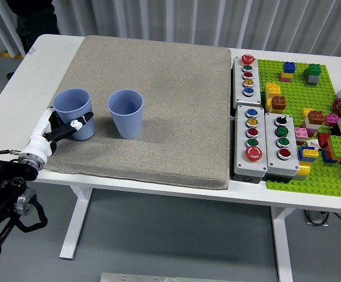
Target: Pick cup pour cup place
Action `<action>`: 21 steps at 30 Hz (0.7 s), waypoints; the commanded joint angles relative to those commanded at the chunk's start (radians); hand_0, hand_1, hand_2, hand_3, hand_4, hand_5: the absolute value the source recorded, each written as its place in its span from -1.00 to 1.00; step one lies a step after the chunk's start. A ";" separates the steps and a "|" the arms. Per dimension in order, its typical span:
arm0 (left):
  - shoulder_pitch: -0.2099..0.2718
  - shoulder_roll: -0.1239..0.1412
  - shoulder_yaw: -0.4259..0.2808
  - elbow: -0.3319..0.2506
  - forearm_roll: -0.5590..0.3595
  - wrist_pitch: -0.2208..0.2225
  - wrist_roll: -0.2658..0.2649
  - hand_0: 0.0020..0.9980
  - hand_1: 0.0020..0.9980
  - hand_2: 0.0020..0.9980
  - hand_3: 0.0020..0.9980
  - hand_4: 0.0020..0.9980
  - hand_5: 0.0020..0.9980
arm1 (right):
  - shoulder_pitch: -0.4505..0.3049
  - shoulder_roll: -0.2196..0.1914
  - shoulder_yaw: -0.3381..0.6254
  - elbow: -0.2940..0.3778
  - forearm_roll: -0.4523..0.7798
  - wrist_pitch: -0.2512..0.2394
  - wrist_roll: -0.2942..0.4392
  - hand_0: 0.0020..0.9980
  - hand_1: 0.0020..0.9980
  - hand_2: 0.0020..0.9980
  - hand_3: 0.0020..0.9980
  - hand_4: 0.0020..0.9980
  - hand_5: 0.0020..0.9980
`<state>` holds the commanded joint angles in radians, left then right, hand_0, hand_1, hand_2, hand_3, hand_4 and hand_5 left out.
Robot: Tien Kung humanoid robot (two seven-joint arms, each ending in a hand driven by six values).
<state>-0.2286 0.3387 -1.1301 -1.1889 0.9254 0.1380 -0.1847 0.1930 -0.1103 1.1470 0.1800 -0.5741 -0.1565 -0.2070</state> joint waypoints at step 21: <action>-0.024 0.082 -0.048 -0.223 0.520 0.019 0.135 0.23 0.15 0.25 0.16 0.50 -0.74 | -0.013 -0.005 0.005 0.000 -0.010 0.000 0.000 0.44 0.37 0.45 0.38 -0.38 -0.39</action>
<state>-0.2523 0.4209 -1.1780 -1.4122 1.4451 0.1575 -0.0501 0.1803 -0.1149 1.1515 0.1800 -0.5845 -0.1565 -0.2073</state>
